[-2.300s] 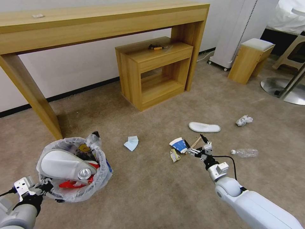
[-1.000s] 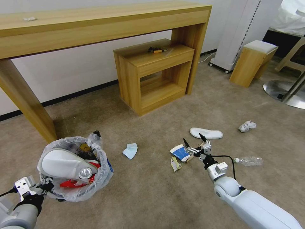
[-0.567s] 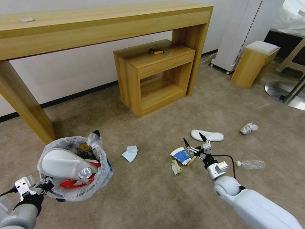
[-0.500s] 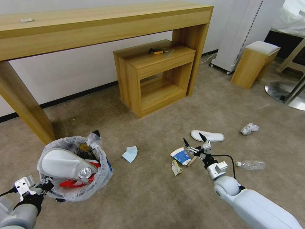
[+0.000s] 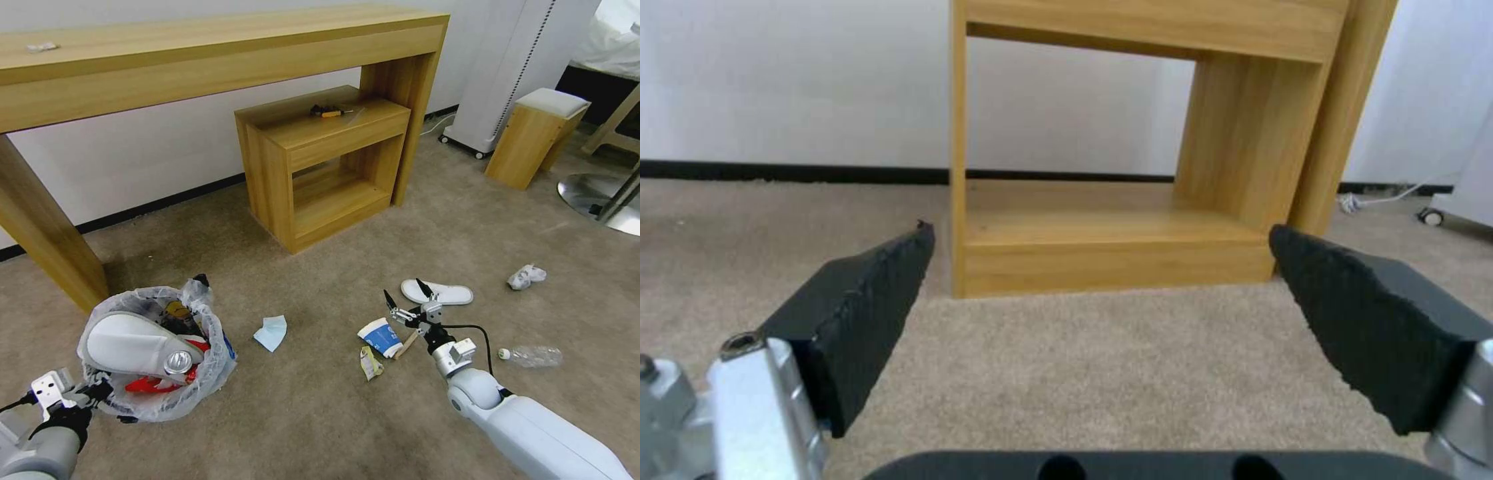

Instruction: Pick up the trash bin and place the garbage on the floor into it.

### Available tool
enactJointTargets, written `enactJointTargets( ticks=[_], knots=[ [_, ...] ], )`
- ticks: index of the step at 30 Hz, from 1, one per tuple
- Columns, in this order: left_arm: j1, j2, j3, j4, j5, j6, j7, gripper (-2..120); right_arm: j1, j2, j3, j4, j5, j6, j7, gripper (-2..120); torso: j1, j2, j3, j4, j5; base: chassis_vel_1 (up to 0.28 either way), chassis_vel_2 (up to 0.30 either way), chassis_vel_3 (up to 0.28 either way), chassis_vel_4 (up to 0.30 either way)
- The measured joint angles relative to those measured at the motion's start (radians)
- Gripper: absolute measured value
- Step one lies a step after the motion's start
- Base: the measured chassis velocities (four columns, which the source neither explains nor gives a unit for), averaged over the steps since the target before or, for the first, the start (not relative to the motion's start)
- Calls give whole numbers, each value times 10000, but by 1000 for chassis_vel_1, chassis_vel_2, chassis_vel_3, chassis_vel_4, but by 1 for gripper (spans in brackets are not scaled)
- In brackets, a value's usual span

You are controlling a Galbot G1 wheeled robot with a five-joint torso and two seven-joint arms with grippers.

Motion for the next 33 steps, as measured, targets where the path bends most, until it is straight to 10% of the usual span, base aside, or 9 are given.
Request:
enactJointTargets(
  ticks=[33],
  knots=[
    [-299,228,19,209,-71,-26,33,0,-749,-1277,-484,-1377,-69,241,-813,100,0,0,0,-2,1,-6,6,6,-6]
  ],
)
